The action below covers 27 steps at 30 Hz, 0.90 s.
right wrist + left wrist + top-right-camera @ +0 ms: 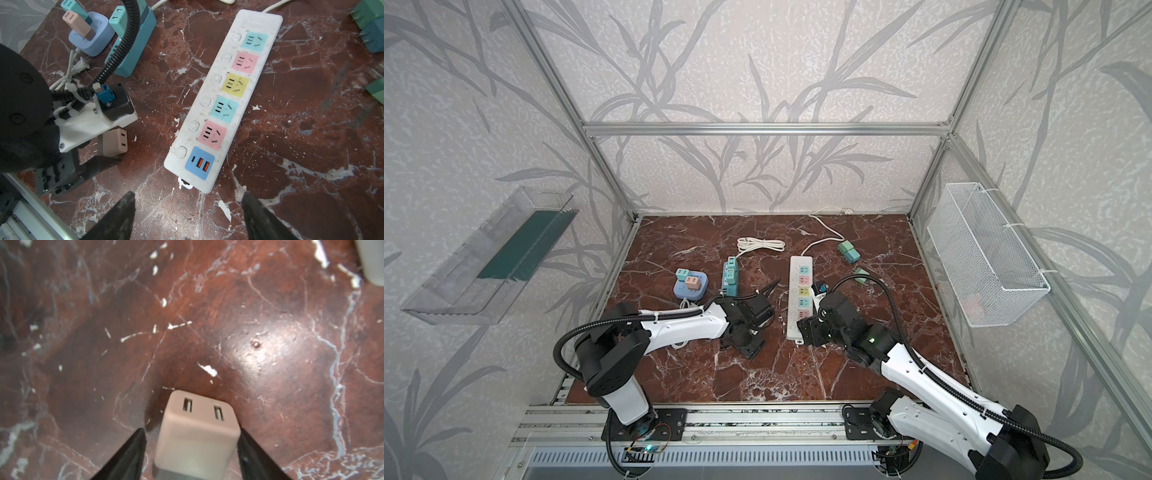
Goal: Insert the plug
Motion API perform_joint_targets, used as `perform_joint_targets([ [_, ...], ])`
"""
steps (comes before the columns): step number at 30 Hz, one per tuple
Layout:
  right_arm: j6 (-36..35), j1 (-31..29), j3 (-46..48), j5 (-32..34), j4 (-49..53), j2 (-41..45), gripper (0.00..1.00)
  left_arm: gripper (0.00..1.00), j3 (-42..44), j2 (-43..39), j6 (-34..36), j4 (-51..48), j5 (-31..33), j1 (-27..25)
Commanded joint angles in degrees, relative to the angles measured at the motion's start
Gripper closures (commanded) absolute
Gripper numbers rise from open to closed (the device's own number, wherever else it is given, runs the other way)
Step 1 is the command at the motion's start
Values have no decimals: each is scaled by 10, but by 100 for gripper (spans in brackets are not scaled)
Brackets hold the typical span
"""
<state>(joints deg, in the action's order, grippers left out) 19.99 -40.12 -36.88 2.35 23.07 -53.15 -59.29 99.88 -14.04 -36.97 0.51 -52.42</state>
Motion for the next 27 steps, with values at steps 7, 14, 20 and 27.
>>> perform_joint_targets([
  [7,8,3,-5,4,17,9,21,62,4,2,-2,8,-11,-2],
  [14,11,3,-35,2,45,-6,23,73,60,-83,0,107,-8,-8],
  [20,15,2,-92,4,109,-27,26,77,219,-212,25,437,53,-51],
  [27,5,1,-167,-43,166,-51,43,77,262,-247,148,624,80,-91],
])
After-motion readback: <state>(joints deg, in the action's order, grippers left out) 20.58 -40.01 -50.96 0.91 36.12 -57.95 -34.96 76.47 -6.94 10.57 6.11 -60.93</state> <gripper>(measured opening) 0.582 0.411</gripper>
